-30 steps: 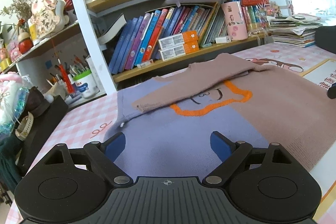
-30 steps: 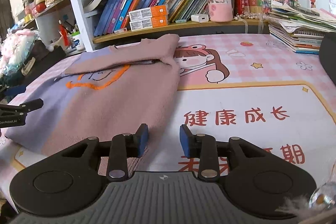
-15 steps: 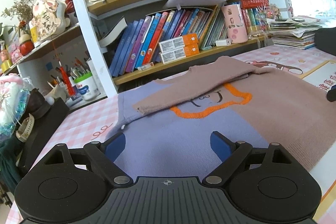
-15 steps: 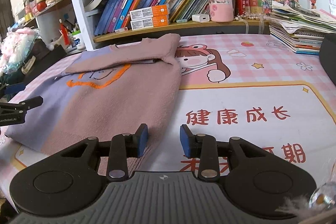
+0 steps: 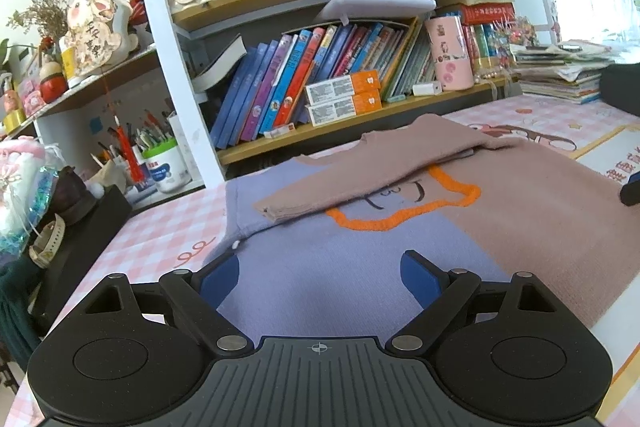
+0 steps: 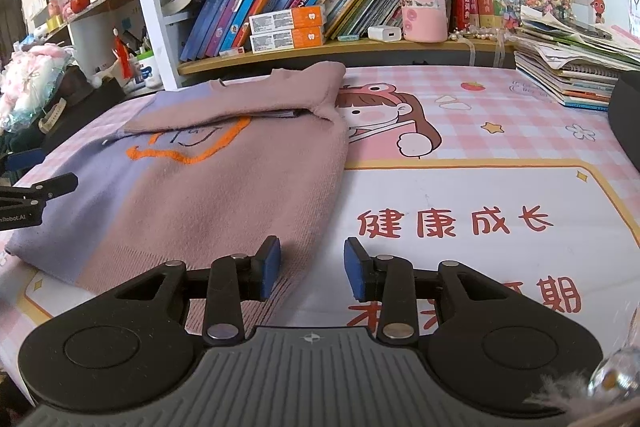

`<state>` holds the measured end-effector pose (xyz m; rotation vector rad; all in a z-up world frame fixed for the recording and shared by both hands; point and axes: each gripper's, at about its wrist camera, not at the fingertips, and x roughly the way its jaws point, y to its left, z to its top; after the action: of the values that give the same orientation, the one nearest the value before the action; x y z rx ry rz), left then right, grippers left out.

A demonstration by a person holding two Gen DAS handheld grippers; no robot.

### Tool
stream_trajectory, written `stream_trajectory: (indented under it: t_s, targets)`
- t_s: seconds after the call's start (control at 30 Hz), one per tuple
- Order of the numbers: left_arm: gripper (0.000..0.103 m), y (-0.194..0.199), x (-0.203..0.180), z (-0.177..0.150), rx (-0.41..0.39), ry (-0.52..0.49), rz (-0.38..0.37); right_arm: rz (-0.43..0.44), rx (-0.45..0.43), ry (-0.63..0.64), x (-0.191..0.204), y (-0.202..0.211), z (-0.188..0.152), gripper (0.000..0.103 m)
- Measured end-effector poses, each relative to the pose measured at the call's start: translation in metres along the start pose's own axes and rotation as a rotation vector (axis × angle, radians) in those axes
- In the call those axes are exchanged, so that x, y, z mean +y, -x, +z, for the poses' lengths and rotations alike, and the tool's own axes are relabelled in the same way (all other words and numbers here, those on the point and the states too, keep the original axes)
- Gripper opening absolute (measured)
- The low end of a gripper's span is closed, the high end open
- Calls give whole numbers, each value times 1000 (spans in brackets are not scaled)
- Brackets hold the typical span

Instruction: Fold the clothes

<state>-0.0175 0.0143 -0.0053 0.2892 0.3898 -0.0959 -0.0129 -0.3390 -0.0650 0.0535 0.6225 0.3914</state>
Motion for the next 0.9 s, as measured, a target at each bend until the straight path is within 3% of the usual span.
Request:
stream_trajectory:
  t_s: [0.17,0.37,0.53,0.9]
  targets:
    - [90,2,19,-3,44,36,-17,-18,14,23,-1,3,5,42]
    - [89,15,62,-11,94,176,-50,-2,38,2,-3,5,4,42]
    - [87,20,76,-20,124,206,-29,8,48,1,0,3,3,41]
    - [55,4,97,-37,201,420,-102,65,43,-58,-5,7,0,37]
